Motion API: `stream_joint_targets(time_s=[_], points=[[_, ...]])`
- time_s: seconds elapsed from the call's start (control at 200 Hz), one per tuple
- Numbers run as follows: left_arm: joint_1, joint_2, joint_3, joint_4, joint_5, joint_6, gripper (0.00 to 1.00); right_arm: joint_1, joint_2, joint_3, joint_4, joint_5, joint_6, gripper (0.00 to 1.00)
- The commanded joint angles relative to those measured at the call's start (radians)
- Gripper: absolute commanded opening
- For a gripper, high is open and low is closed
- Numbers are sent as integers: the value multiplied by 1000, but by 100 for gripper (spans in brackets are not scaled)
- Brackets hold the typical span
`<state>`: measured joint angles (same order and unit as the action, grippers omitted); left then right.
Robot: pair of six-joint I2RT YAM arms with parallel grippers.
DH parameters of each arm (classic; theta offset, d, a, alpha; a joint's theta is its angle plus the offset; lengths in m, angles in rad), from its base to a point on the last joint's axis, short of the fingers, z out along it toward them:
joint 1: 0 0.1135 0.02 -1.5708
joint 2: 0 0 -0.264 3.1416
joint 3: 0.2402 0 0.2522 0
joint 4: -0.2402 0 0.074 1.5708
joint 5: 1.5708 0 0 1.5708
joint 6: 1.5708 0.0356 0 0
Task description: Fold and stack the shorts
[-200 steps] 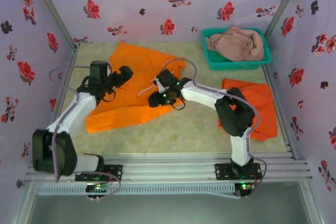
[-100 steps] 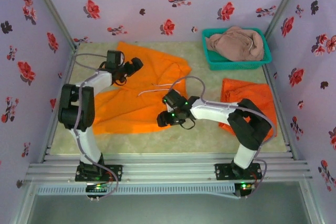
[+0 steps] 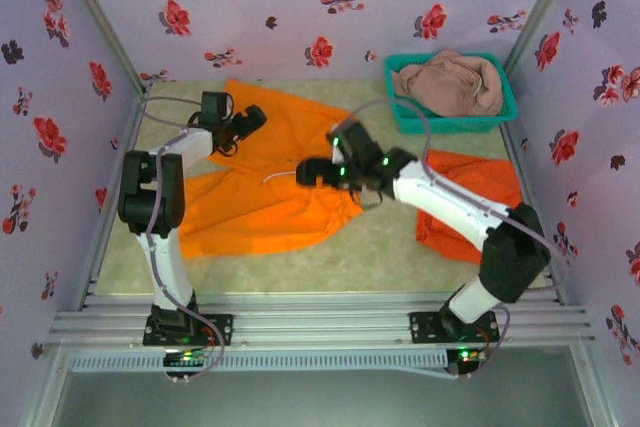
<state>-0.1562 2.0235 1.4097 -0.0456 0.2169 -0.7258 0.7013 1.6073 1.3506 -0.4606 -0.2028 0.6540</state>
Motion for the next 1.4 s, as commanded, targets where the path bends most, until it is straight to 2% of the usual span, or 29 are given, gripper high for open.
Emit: stream_joint_targets(time_s=[0.0,0.11,0.23,0.395,0.685,1.13,1.28,1.395], points=[[24,27,59,-15,-22,29,99,-100,166,183,-74,-6,-36,96],[44,68,92,-32,-24,27,99,-158,355,407,-154,-30,-54,95],[60,84,83,-28,-29,40,99,-206,518,567,-191,-67,-36,95],[86,85,25,1,-36,35,99,-251,677,718,-197,-110,-5,94],[138,44,-86,39,-55,38,99,-317,914,956,-301,-74,16,94],[170,20,-89,69,-53,-3,99,-420,1045,1134,-344,2,70,94],[170,-108,-79,38,-51,-5,99,-413,1043,1224,-331,-58,33,94],[170,-253,-91,-56,-61,4,99,-379,958,1211,-332,-47,-59,94]])
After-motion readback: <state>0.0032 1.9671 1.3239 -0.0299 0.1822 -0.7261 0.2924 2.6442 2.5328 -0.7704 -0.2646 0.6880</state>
